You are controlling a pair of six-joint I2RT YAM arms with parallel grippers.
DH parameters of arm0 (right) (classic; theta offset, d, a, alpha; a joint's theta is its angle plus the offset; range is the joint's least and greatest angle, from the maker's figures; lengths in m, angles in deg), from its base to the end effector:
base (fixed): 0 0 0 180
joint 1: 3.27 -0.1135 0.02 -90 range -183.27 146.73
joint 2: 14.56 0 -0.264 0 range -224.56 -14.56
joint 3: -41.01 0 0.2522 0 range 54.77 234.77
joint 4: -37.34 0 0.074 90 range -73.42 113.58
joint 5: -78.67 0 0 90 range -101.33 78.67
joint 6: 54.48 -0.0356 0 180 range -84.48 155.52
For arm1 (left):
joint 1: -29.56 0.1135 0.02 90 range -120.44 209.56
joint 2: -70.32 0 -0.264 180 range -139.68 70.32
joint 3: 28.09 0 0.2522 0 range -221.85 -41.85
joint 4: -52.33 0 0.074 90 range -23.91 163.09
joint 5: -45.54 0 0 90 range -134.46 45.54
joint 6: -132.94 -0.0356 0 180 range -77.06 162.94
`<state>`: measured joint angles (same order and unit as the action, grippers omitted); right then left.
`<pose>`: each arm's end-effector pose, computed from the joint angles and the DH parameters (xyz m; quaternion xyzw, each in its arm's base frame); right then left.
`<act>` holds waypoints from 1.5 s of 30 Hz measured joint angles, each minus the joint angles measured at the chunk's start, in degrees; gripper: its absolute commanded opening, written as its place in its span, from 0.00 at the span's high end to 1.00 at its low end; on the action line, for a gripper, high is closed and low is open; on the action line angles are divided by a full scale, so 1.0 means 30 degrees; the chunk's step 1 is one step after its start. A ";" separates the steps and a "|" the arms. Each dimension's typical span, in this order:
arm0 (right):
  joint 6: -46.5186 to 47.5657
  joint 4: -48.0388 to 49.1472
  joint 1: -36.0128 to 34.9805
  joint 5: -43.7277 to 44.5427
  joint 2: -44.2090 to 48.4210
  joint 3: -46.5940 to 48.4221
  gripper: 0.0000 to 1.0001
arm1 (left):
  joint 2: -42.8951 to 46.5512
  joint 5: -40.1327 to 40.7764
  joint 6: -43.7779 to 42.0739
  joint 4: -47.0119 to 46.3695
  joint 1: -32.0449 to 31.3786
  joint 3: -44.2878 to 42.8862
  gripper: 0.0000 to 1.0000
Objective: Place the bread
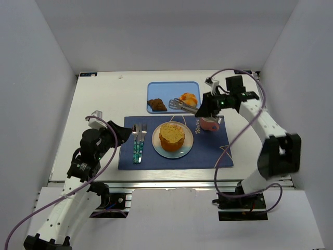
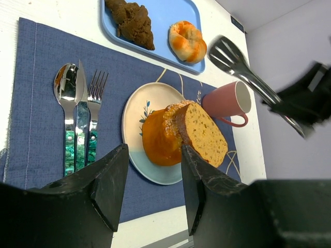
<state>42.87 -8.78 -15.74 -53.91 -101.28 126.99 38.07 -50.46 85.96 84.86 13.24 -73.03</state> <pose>0.3127 0.0938 0.3007 -0.2806 0.8306 0.3526 0.3271 0.1388 -0.0445 0.2726 -0.1594 0.8021 -0.3213 0.4775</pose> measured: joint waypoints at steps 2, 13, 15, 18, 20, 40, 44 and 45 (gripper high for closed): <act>-0.1151 0.0597 -0.0146 0.0036 -0.2324 0.1370 0.53 | -0.0051 0.0000 0.0007 0.0000 0.0000 0.0000 0.45; -0.3832 0.1938 -0.1647 0.1355 -0.8524 0.5311 0.43 | 0.0342 0.0277 0.0036 0.0335 0.0000 0.0000 0.45; -0.3832 0.2025 -0.1778 0.1690 -0.8604 0.5763 0.43 | 0.0415 0.0313 0.0036 0.0401 0.0000 0.0000 0.45; -0.3774 0.2266 -0.1953 0.2120 -0.8714 0.6360 0.43 | 0.0408 0.0321 0.0036 0.0452 0.0000 0.0000 0.45; -0.3621 0.2302 -0.2084 0.2382 -0.8925 0.6798 0.39 | 0.0335 0.0321 0.0036 0.0452 0.0000 0.0000 0.45; -0.1370 0.1639 -0.3971 0.5246 -1.0615 0.8306 0.53 | 0.0561 0.0401 0.0029 0.0765 0.0000 0.0000 0.45; -0.1253 0.1399 -0.4109 0.5654 -1.0615 0.8386 0.75 | 0.0561 0.0517 0.0029 0.0823 0.0000 0.0000 0.45; -0.1253 0.1392 -0.4124 0.5676 -1.0615 0.8393 0.78 | 0.0561 0.0532 0.0029 0.0867 0.0000 0.0000 0.45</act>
<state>39.11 -4.61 -28.11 -36.89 -133.12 152.17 39.75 -48.86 86.05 87.46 13.24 -73.03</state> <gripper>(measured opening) 0.472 0.551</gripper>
